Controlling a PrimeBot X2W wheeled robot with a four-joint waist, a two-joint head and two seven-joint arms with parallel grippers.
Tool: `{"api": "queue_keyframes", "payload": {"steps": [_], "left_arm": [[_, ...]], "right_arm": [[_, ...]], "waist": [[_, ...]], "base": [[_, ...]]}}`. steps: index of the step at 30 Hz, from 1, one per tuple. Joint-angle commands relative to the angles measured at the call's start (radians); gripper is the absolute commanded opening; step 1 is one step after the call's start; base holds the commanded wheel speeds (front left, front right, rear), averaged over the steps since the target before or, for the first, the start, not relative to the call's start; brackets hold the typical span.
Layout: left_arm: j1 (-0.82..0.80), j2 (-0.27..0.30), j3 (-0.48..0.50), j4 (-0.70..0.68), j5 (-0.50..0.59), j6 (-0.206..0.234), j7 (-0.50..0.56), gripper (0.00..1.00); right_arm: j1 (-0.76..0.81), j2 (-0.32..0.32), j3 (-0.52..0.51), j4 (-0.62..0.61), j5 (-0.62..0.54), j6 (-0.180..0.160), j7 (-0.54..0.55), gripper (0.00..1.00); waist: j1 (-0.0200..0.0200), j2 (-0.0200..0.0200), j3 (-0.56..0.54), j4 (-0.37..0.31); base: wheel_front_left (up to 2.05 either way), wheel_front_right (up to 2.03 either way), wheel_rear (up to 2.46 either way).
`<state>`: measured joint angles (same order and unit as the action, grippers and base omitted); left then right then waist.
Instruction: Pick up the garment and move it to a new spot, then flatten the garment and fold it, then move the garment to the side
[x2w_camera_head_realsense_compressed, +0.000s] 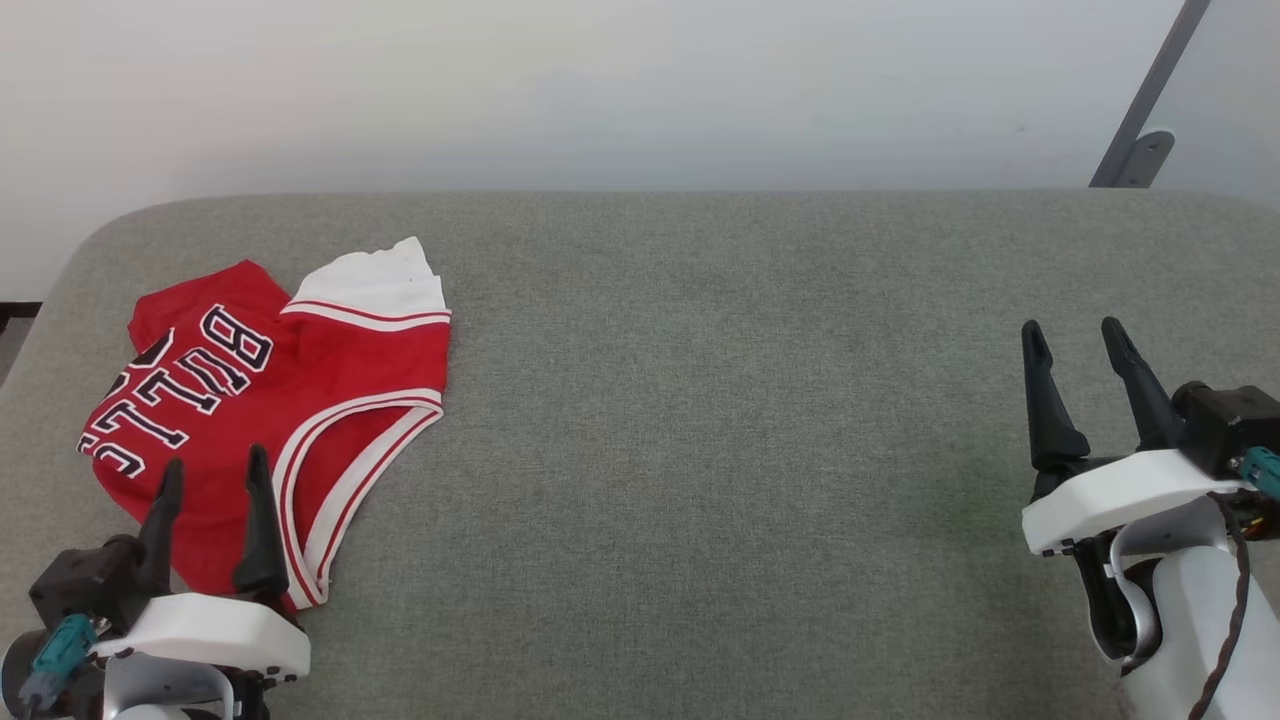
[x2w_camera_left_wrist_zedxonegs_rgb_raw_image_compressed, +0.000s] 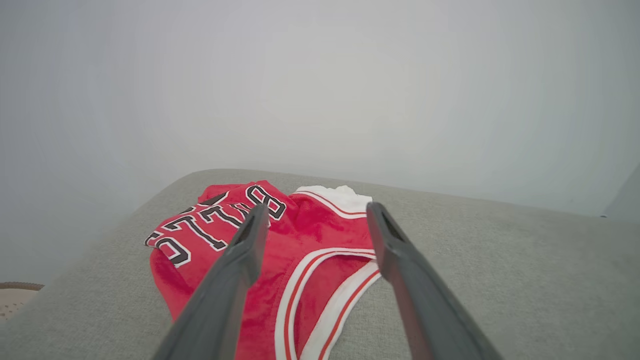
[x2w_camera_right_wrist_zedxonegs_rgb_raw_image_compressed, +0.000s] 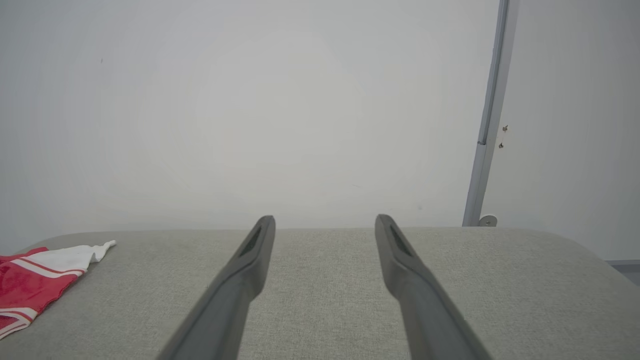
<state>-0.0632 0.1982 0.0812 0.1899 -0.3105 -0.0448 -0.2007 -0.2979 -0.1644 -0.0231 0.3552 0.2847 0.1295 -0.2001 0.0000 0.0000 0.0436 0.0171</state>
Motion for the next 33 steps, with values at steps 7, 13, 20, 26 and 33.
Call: {"api": "queue_keyframes", "payload": {"steps": [7,13,20,26,33], "left_arm": [[-0.017,0.009,0.018,0.005,0.071,-0.017,-0.023,1.0],[-0.018,0.006,0.033,0.014,0.109,-0.03,-0.034,1.0],[-0.017,0.008,0.044,0.018,0.158,-0.04,-0.045,1.0],[-0.017,0.004,0.047,0.021,0.205,-0.047,-0.057,1.0],[-0.024,0.001,0.056,0.028,0.242,-0.059,-0.066,1.0]], "right_arm": [[-0.024,-0.005,-0.002,-0.005,-0.067,0.002,-0.024,1.0],[-0.026,-0.011,-0.016,-0.009,-0.103,0.002,-0.034,1.0],[-0.028,-0.016,-0.021,-0.008,-0.142,0.002,-0.046,1.0],[-0.03,-0.014,-0.024,-0.005,-0.177,0.001,-0.057,1.0],[-0.03,-0.016,-0.031,-0.008,-0.192,0.001,-0.067,1.0]], "waist": [[0.0,0.0,0.004,0.0],[0.0,0.0,0.008,0.002],[0.0,0.0,0.011,0.002],[0.0,0.0,0.012,0.002],[0.0,0.0,0.018,0.005]], "base": [[0.0,0.0,0.0],[0.0,0.0,0.0],[0.0,0.0,0.0],[0.0,0.0,0.0],[0.0,0.0,0.0]]}}
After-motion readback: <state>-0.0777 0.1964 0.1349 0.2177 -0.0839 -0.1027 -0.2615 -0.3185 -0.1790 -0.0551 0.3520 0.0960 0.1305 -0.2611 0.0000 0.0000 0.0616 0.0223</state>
